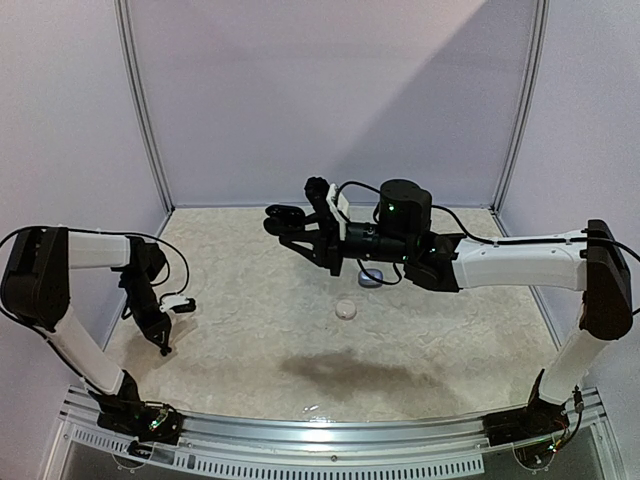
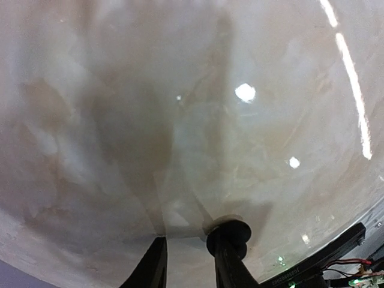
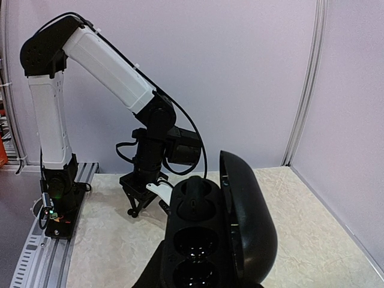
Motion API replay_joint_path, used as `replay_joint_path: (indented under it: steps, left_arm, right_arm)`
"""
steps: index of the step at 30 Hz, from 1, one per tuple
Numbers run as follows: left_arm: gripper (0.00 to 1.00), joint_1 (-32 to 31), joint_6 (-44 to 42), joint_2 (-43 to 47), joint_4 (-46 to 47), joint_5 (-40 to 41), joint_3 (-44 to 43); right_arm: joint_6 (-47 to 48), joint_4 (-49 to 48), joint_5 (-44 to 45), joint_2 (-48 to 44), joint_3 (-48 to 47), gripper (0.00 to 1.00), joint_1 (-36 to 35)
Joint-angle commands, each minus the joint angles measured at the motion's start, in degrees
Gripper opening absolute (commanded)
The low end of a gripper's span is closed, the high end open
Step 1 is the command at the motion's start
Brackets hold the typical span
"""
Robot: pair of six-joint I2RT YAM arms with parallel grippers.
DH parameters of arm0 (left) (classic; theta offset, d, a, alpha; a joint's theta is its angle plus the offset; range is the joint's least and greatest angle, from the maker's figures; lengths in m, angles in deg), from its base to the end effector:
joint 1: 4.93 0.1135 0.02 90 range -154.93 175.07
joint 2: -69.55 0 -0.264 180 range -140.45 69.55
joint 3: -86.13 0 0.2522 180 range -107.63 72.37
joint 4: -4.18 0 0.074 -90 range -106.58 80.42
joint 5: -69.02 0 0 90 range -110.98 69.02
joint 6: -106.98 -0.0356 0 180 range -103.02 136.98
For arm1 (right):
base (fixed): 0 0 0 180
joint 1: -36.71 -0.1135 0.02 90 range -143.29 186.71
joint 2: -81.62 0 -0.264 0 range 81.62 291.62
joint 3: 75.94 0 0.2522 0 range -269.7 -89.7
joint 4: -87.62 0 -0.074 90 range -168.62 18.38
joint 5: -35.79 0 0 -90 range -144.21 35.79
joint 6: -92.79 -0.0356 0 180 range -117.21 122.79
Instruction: Insert the wireless bluetooth earbuds into the charging case
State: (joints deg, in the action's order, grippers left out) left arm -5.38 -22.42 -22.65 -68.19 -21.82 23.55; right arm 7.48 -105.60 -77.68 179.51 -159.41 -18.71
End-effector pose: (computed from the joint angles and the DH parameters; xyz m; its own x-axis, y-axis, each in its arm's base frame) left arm 0.2266 -0.0023 0.1455 -0.7528 0.6406 0.1514 0.6246 0.7678 -0.1429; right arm 0.2194 0.3432 0.3100 0.0684 -0.0329 -0.9971 -0.9789 0.1907 -0.0734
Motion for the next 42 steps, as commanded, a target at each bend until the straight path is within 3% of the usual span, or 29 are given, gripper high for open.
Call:
replay_joint_path:
  steps: [1,10,16,21,26,35,42]
  left_arm:
    - [0.29,-2.0,-1.1,2.8,-4.1,-3.3,1.6]
    - [0.27,-4.6,-1.5,5.0,-3.8,-2.0,4.9]
    - [0.16,-5.4,-1.4,4.8,-3.8,-2.3,5.5]
    - [0.0,-5.4,-1.3,5.3,-4.8,-2.7,5.0]
    - [0.0,-5.6,-1.4,6.0,-7.3,-2.9,1.6]
    - [0.0,-13.2,-2.6,10.8,-26.4,-6.0,-26.4]
    - [0.0,-21.8,0.8,8.1,-40.3,-9.6,-52.8]
  right_arm:
    - [-1.0,0.7,0.4,-0.7,0.4,0.09,0.4]
    - [-1.2,0.8,0.4,-0.6,0.4,0.09,0.4]
    - [-1.2,1.0,0.6,-0.9,0.4,0.09,0.3]
    - [-1.2,1.0,0.8,-1.1,0.5,0.09,0.4]
    - [-1.3,1.3,0.8,-1.0,0.4,0.09,0.4]
    - [0.9,2.3,-0.5,0.1,-0.2,0.09,0.7]
    - [2.7,4.5,-6.1,4.2,-4.9,0.09,1.1]
